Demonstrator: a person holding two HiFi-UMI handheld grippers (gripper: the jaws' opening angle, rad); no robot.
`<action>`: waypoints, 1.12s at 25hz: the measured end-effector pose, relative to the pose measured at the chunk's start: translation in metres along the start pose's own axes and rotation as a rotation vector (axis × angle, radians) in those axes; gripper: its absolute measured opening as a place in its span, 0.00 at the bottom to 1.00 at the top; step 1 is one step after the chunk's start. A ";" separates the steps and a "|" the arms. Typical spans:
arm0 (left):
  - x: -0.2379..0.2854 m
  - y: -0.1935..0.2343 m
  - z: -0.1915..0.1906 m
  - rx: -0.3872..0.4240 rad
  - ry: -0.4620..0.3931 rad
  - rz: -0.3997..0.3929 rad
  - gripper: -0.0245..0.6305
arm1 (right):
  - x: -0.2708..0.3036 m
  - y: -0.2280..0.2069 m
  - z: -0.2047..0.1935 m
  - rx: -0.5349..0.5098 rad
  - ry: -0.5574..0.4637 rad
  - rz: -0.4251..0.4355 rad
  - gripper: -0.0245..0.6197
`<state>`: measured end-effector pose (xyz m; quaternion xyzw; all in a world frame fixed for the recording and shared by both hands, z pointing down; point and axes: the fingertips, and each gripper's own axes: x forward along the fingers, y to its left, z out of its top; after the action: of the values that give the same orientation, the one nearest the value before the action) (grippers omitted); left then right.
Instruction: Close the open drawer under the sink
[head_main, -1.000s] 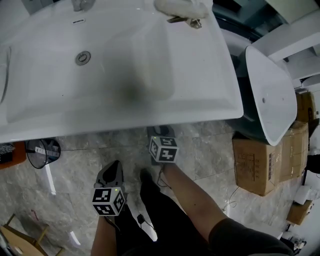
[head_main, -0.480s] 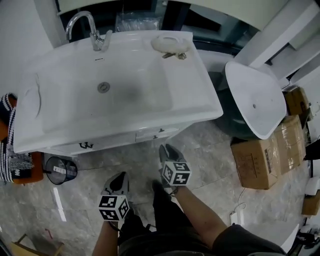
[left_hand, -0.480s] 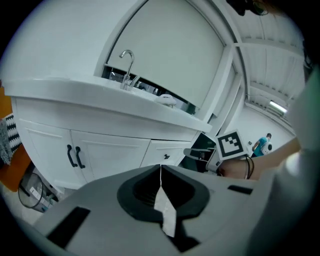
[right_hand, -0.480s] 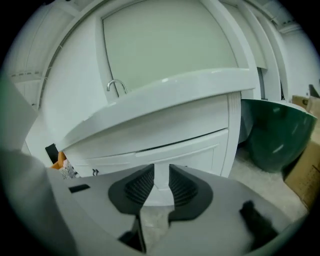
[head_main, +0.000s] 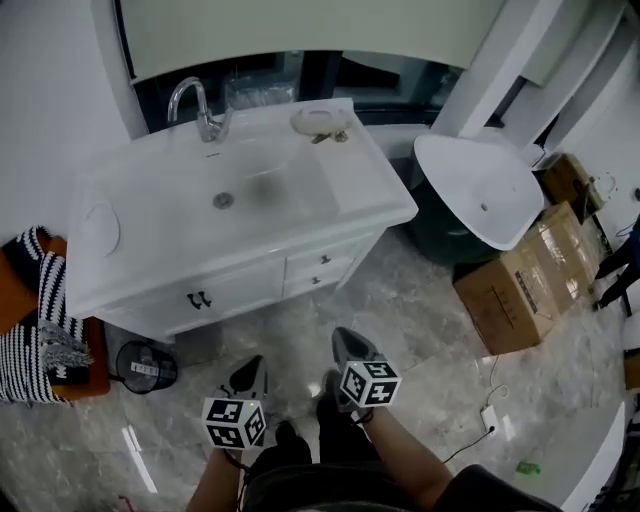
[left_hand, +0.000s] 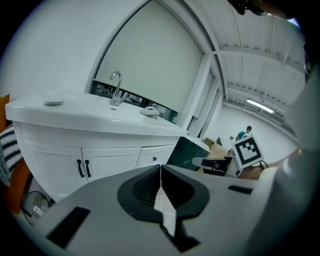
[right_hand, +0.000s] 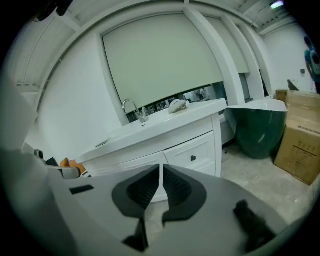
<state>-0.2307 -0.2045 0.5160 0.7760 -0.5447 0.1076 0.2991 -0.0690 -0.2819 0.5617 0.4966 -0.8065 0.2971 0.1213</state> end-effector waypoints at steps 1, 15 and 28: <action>-0.007 -0.006 -0.001 0.012 0.001 -0.009 0.06 | -0.013 0.001 -0.004 0.005 0.001 -0.004 0.10; -0.064 -0.112 -0.064 0.035 0.025 -0.054 0.06 | -0.142 -0.011 -0.045 0.007 -0.020 0.023 0.09; -0.158 -0.239 -0.118 0.090 -0.102 -0.028 0.06 | -0.315 -0.023 -0.093 -0.035 -0.094 0.105 0.09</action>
<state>-0.0548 0.0424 0.4493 0.8006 -0.5431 0.0884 0.2374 0.0925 -0.0040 0.4890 0.4647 -0.8413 0.2655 0.0761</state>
